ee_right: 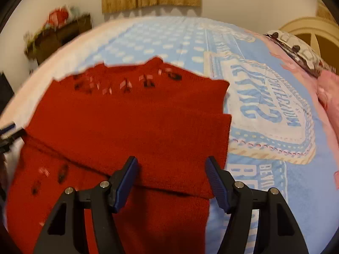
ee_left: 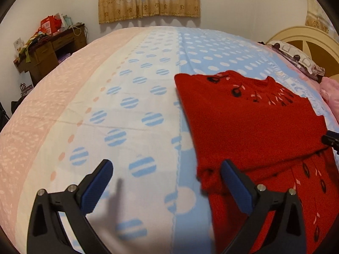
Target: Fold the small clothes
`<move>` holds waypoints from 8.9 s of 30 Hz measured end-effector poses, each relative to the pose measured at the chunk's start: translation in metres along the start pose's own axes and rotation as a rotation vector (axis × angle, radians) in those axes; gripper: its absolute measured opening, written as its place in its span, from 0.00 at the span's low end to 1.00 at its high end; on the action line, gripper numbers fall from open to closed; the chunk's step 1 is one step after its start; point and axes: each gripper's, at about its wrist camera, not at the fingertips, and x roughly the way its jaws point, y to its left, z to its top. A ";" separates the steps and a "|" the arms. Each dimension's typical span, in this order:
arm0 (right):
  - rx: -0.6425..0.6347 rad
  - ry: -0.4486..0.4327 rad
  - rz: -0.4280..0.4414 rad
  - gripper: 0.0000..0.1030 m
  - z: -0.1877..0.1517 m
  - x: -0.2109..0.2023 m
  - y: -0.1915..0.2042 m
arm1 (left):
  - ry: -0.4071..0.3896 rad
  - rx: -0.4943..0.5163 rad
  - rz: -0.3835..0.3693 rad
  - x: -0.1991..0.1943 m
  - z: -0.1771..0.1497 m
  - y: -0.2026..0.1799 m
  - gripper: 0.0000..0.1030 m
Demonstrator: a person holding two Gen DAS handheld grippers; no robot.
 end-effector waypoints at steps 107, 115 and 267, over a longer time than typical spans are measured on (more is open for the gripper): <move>0.150 -0.085 0.128 0.70 -0.228 -0.178 -0.013 | -0.022 -0.029 -0.279 -0.166 -0.173 -0.043 0.91; 0.168 -0.098 0.141 0.49 -0.230 -0.175 -0.014 | 0.010 0.011 -0.258 -0.159 -0.178 -0.050 0.73; 0.034 -0.044 0.068 0.69 -0.014 -0.032 0.010 | 0.022 0.013 -0.042 0.000 -0.011 -0.011 0.76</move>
